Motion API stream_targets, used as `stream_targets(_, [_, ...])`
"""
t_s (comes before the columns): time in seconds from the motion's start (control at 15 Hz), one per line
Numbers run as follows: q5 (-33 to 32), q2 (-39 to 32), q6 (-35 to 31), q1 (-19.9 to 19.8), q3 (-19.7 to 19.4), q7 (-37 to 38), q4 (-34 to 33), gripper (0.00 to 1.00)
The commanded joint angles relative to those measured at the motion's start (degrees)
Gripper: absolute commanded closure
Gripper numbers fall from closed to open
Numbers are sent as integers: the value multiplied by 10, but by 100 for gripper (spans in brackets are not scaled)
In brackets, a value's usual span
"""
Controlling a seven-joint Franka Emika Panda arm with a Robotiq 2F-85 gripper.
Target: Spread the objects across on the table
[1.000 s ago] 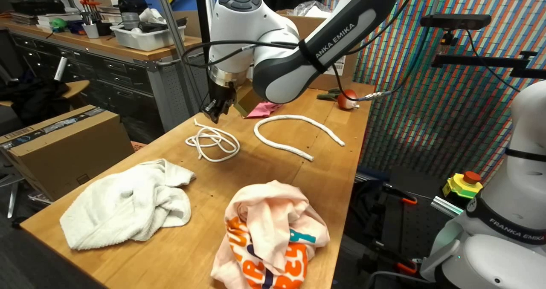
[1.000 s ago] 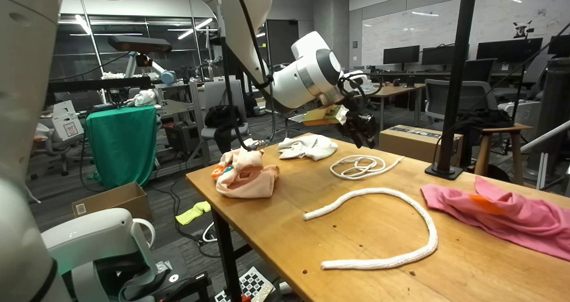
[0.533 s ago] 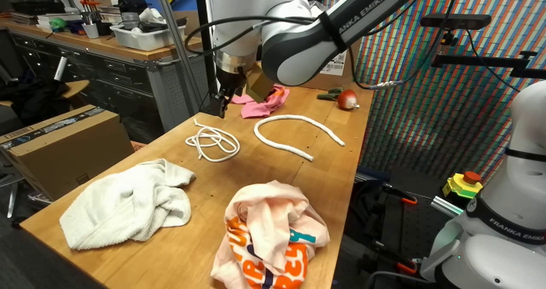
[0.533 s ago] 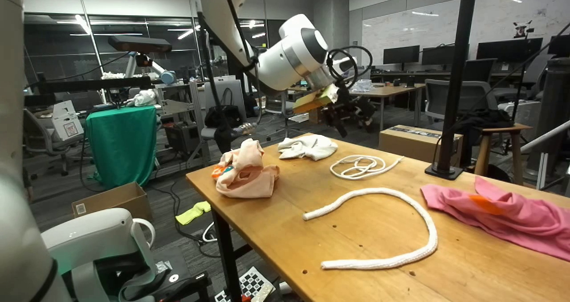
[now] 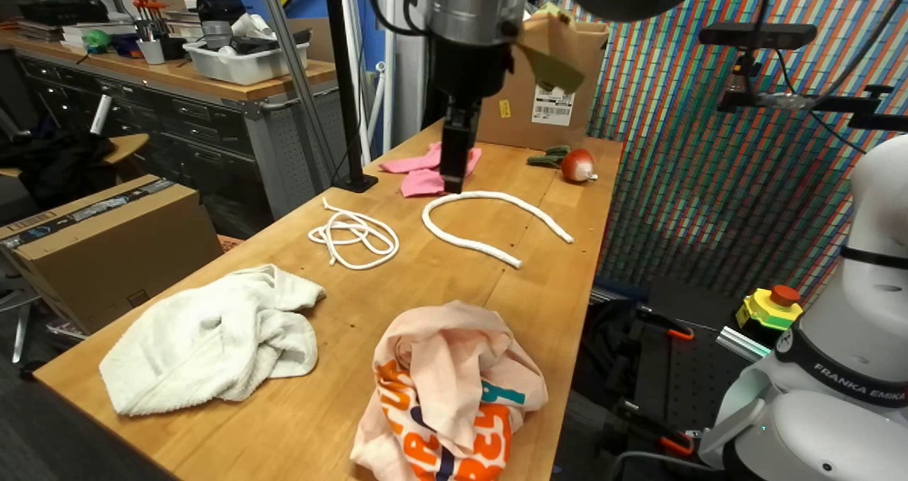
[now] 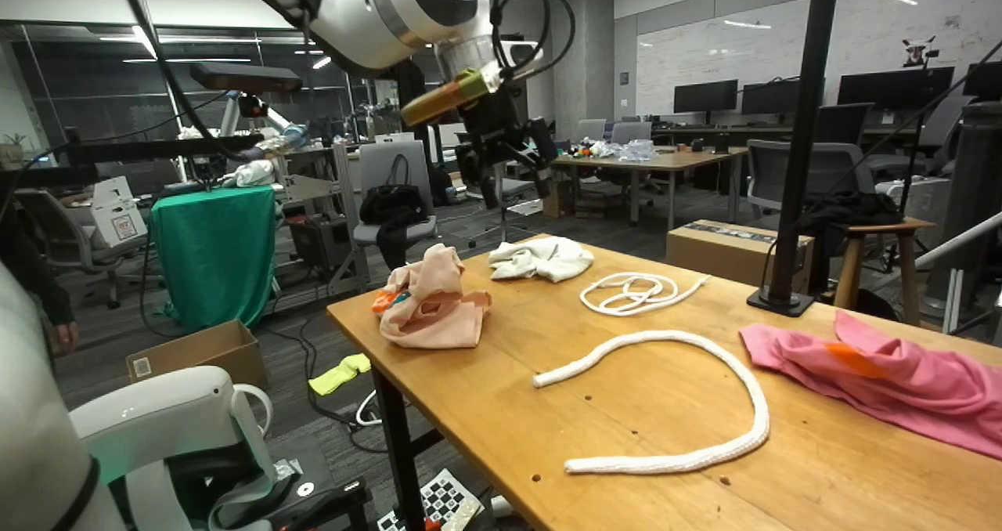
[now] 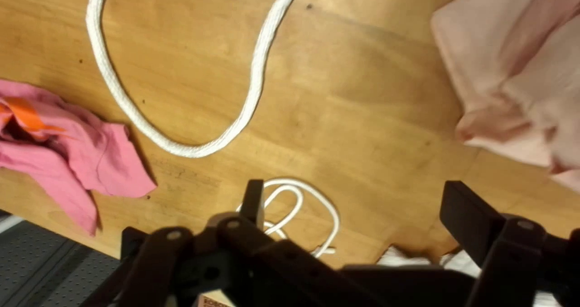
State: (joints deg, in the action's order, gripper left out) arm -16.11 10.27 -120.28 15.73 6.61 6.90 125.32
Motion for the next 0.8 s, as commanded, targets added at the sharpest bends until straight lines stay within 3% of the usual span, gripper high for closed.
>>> stream_targets(0.0, [86,135,78,2,24,-81,65,0])
stream_targets(0.2, [129,238,119,14,37,-92,109,0])
stream_targets(0.6, [174,410,98,19,54,-44,191,0])
stream_targets(0.67, [163,352,119,11,55,-63,152,0])
stream_targets(0.73, [163,370,121,11,57,-63,160,0])
